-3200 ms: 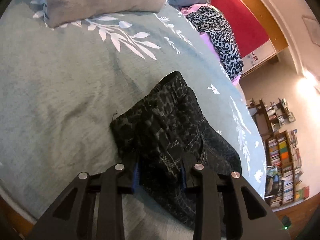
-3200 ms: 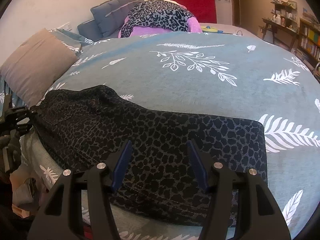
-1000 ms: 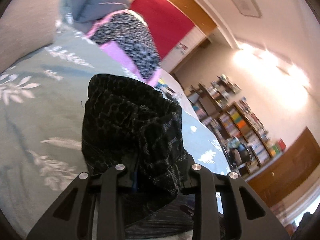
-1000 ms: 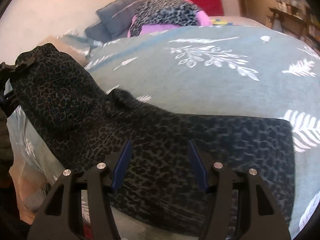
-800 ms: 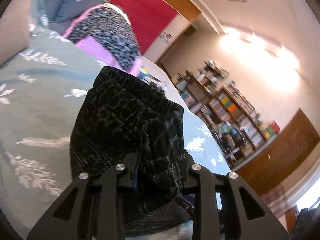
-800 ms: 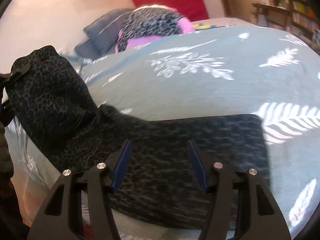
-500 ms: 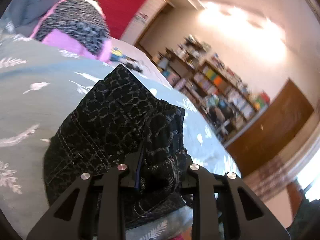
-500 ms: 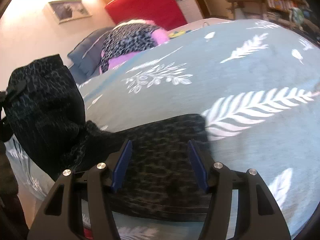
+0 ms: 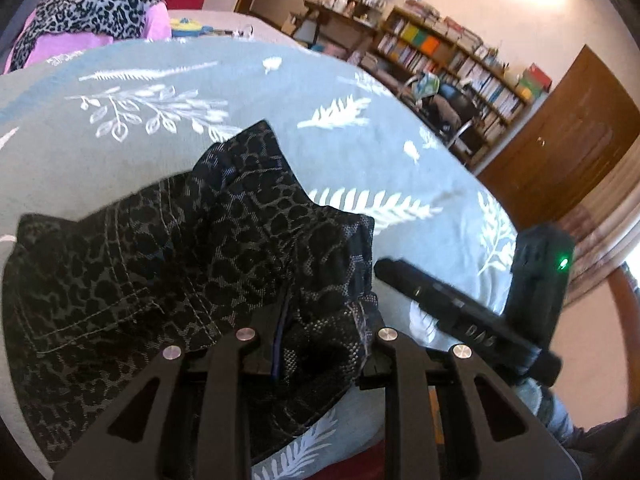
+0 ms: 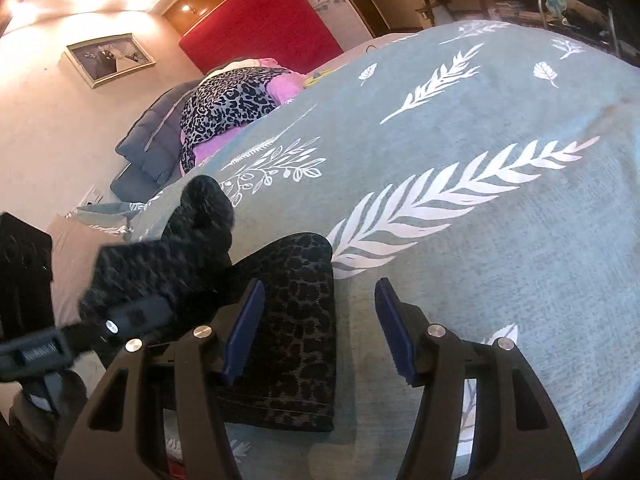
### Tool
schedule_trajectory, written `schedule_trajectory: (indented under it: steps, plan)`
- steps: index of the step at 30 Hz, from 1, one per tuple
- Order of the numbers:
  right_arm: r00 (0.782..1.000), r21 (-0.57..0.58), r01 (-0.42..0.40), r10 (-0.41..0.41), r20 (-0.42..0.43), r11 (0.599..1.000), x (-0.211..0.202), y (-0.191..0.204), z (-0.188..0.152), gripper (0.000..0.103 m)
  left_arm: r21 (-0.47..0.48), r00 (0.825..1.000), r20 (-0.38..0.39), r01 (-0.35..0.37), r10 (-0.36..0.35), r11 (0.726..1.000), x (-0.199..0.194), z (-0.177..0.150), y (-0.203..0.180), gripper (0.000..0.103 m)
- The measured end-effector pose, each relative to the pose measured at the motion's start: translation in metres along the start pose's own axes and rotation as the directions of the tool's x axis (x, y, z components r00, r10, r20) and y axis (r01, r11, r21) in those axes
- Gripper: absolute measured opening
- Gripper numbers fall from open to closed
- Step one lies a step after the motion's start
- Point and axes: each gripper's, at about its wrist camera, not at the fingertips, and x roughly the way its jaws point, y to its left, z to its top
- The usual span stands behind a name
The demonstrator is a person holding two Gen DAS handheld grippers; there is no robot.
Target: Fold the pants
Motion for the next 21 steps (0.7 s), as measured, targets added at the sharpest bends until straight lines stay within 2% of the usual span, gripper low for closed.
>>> schedule_trajectory:
  steps: [5,7,10,14,17,21]
  plan:
    - [1.000,-0.004,0.004,-0.004,0.000,1.000,0.002,0.003,0.001,0.059,0.008,1.000,-0.025,-0.005,0.005,1.000,0.009,-0.015,0.008,0.026]
    - [1.000,-0.006,0.007,-0.007,0.003,1.000,0.001,0.004,0.002,0.059,-0.003,0.999,-0.035,0.016,-0.016,1.000,0.010,-0.017,0.009,0.042]
    - [1.000,-0.010,0.012,-0.011,0.011,1.000,-0.002,0.006,0.005,0.059,0.000,0.998,-0.050,0.050,-0.050,0.999,0.011,-0.021,0.005,0.056]
    - [1.000,-0.007,0.003,-0.003,0.013,1.000,-0.006,0.007,0.007,0.059,0.039,0.996,-0.058,0.069,-0.067,0.997,0.003,-0.024,-0.005,0.057]
    - [1.000,0.004,-0.016,0.016,0.011,1.000,-0.011,0.009,0.008,0.059,0.027,0.994,-0.048,0.105,-0.103,0.994,-0.011,-0.026,-0.002,0.057]
    - [0.996,-0.028,-0.084,0.084,-0.004,0.996,-0.023,0.023,0.005,0.059,0.002,0.992,-0.008,0.126,-0.126,0.992,-0.034,-0.027,0.009,0.057]
